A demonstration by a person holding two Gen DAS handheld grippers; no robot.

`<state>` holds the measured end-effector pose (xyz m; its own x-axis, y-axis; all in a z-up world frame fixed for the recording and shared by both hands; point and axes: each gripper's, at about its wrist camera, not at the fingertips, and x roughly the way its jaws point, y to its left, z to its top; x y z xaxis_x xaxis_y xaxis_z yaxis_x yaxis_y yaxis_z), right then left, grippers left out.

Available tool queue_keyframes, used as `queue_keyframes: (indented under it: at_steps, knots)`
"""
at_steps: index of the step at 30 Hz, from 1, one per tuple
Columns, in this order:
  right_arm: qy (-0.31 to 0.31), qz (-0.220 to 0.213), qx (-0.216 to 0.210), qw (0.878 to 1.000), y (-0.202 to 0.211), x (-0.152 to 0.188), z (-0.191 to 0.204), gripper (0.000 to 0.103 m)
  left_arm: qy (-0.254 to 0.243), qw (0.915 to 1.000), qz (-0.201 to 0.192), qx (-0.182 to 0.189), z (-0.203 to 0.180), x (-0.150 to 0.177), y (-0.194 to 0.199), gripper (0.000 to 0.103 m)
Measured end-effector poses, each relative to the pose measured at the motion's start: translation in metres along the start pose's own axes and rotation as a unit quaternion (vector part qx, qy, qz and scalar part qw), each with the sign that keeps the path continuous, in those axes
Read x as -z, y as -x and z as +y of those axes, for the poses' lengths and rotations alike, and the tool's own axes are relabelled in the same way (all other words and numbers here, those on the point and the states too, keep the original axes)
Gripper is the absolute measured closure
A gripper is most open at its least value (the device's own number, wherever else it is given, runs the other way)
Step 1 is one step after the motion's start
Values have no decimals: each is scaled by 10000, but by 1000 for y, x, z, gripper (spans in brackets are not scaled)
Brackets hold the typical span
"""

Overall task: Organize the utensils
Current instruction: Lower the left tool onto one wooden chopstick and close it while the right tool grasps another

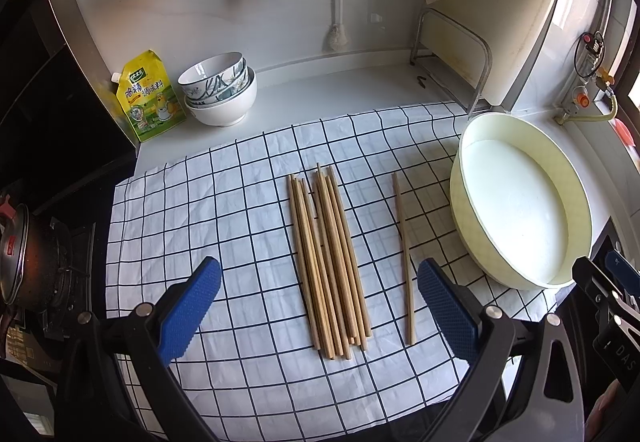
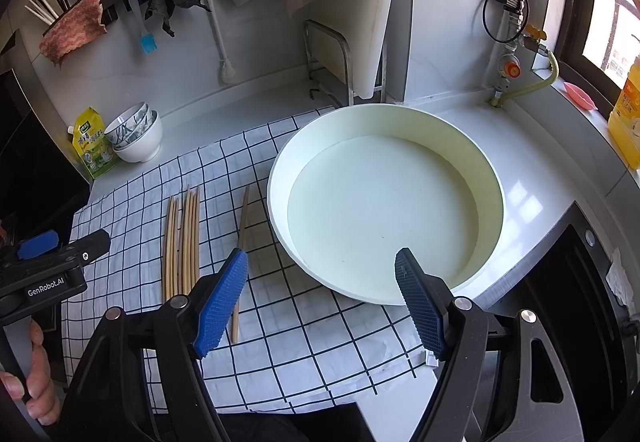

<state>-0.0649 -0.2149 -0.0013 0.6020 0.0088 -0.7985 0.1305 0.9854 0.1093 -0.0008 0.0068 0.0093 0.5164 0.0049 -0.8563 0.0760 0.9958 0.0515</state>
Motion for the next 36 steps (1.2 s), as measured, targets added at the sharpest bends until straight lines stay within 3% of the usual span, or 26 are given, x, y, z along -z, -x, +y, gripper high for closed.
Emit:
queue_keyframes:
  at_steps: [7,17,24,28,36]
  knots:
    - [66,46,-154,9998,-9,2,8,30,162,9998,111,-70,18,-4,-7,6]
    - [580,356,-739,9949,-45,21,57,30,631,9965,395,-371,66,18,-52,6]
    - [736,799,-905,9899,-91,40,85,30,540,9968,397,-427,86,32,-94,6]
    - [691,932,-823,9898,-118,52,92,30,507,9976,451,-166,89,38,-117,6]
    - [391,990,-509,9930,-157,63,93,30,472,9978,457,-40,85,42,-148,6]
